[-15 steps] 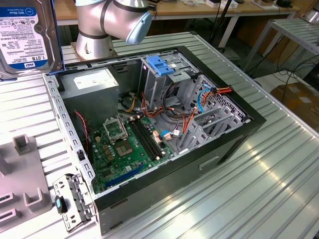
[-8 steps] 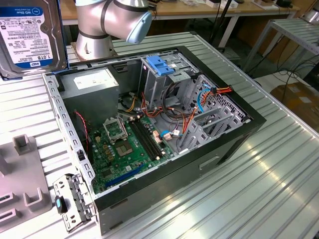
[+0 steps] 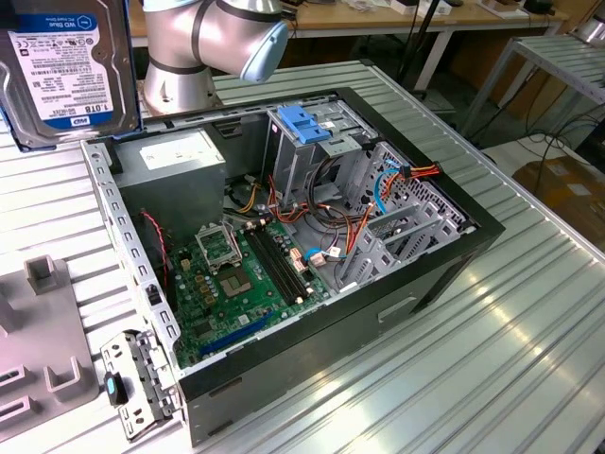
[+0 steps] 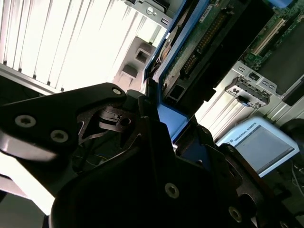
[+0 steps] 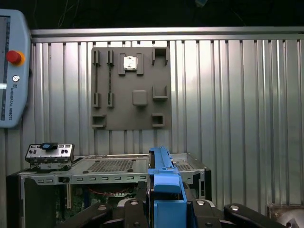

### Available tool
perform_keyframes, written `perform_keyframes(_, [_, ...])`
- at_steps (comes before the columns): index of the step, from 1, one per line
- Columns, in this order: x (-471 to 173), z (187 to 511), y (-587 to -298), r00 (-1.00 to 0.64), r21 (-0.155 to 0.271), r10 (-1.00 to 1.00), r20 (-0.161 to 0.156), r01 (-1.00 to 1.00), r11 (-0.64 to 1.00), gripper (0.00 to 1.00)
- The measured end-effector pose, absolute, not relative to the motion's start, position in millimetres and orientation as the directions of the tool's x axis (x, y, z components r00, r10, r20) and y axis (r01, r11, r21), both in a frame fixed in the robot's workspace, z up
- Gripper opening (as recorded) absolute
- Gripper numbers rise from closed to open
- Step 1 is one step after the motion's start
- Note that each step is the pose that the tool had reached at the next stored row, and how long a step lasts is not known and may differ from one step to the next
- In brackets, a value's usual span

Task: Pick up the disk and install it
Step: 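Pick up the disk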

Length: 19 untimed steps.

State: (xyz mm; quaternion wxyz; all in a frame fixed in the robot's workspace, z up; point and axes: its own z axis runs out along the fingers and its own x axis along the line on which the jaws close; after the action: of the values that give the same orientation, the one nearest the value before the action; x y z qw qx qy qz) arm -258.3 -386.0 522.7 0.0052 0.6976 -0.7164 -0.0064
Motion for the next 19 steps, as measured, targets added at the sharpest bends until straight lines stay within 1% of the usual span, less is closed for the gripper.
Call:
perform_keyframes(8, [-255.8,520.3,-395.2,-0.027,0.016,-1.0,-0.001,-1.0,0.027,0.37])
perform_keyframes(19, [-230.0,519.7,-397.6,-0.027,0.016,-1.0,0.0,-1.0,0.027,0.37])
